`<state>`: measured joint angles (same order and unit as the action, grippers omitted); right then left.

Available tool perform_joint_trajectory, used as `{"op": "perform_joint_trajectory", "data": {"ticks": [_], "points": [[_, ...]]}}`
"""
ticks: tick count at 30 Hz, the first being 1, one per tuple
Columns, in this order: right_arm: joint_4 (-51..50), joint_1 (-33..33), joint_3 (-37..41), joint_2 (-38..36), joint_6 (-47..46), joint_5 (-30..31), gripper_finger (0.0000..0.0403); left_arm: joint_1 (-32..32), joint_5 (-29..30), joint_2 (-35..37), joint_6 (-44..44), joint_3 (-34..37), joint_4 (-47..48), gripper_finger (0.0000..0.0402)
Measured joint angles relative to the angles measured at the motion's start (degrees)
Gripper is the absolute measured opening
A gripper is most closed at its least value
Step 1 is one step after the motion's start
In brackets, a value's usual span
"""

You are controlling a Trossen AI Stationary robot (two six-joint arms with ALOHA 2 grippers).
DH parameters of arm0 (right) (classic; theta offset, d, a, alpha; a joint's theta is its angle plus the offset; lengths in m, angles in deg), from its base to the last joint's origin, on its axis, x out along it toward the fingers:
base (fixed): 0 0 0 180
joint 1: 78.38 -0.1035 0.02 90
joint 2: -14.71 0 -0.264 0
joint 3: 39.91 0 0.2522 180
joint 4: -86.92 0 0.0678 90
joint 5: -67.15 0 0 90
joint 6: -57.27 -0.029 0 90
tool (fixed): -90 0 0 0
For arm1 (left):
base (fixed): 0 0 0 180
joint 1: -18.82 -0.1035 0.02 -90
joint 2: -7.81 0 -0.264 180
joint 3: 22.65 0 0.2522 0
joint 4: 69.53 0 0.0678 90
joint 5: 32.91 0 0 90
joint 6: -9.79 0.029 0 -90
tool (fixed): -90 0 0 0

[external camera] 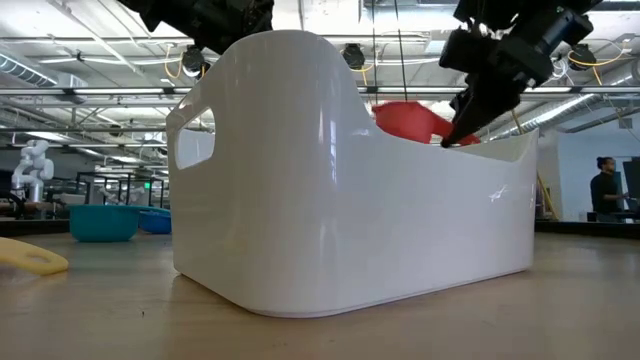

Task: Nest measuring cups in basket
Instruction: Stack the red measuring cup on top of the orange measuring cup

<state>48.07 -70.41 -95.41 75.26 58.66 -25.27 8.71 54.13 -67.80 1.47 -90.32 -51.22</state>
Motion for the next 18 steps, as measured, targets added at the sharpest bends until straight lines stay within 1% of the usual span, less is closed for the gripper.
{"op": "perform_joint_trajectory", "data": {"ticks": [2, 9, 18], "points": [[-0.90, -1.12, 0.02, 1.29, -0.63, 1.22, 0.0135, 0.00, 0.00, 0.00, -0.15, 0.00, 0.00, 0.0182], [0.16, -2.54, 0.02, 5.80, -0.78, 1.32, 0.0136, 0.00, 0.02, 0.00, -0.87, 0.00, -0.05, 0.0182], [0.00, -2.54, 0.02, 7.67, -1.20, 1.20, 0.0136, 0.00, 0.02, 0.00, -1.21, 0.00, -0.06, 0.0182]]}}
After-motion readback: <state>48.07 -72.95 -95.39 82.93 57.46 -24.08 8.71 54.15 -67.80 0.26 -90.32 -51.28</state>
